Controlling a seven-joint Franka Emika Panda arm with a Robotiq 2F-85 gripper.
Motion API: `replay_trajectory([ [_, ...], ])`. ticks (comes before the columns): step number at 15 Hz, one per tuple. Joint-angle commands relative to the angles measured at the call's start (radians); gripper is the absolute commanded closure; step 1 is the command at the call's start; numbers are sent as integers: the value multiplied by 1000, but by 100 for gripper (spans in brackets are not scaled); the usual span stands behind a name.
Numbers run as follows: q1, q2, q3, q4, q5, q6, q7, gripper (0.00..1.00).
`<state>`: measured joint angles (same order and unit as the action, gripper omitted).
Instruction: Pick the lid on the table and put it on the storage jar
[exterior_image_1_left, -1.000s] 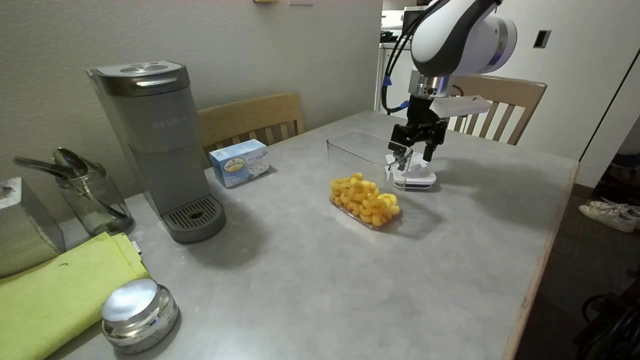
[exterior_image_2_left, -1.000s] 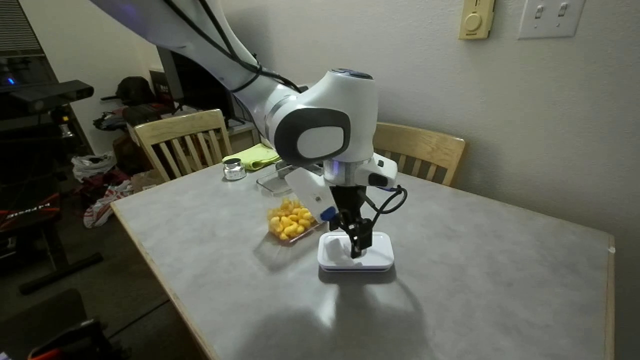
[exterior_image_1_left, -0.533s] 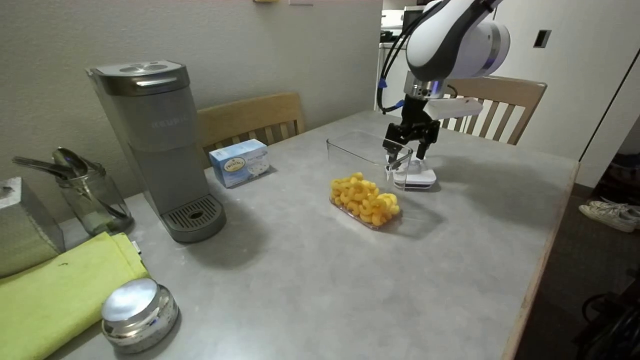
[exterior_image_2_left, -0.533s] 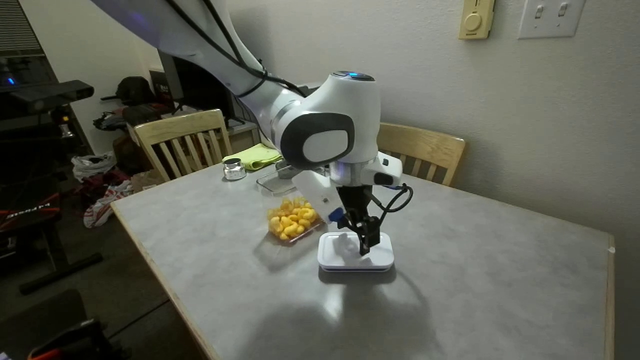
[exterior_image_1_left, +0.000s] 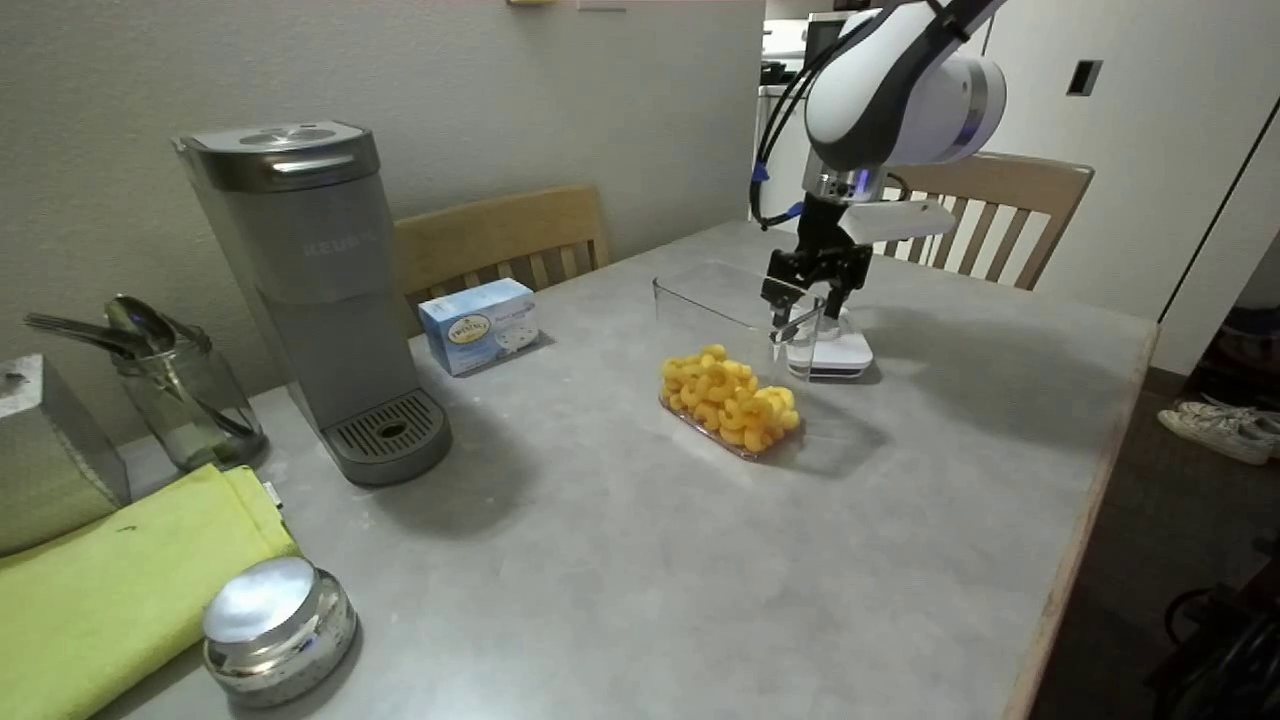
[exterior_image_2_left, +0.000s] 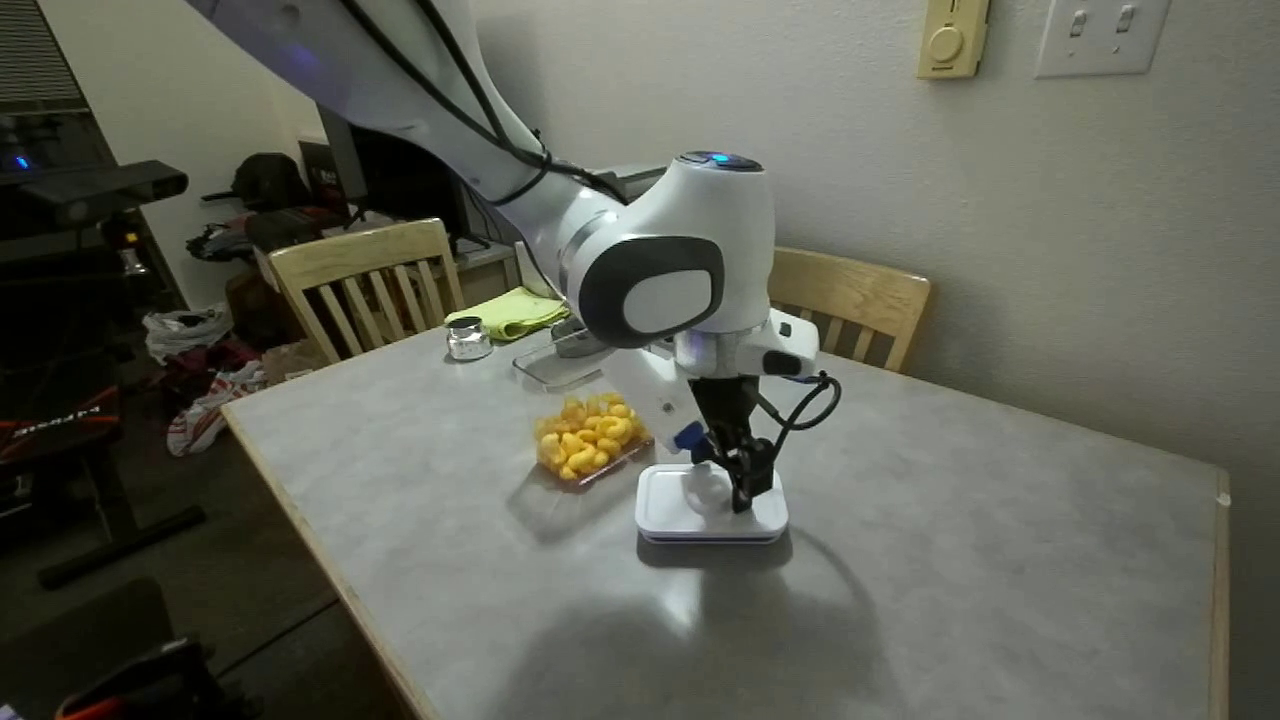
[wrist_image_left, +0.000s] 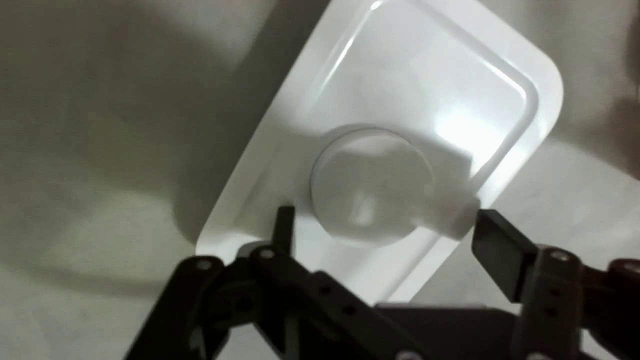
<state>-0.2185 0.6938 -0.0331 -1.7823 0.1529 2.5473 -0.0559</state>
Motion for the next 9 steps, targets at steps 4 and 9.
replay_trajectory([
  [4, -8, 7, -6, 17, 5, 3, 3, 29],
  [9, -1, -8, -14, 0, -3, 4, 8, 0],
])
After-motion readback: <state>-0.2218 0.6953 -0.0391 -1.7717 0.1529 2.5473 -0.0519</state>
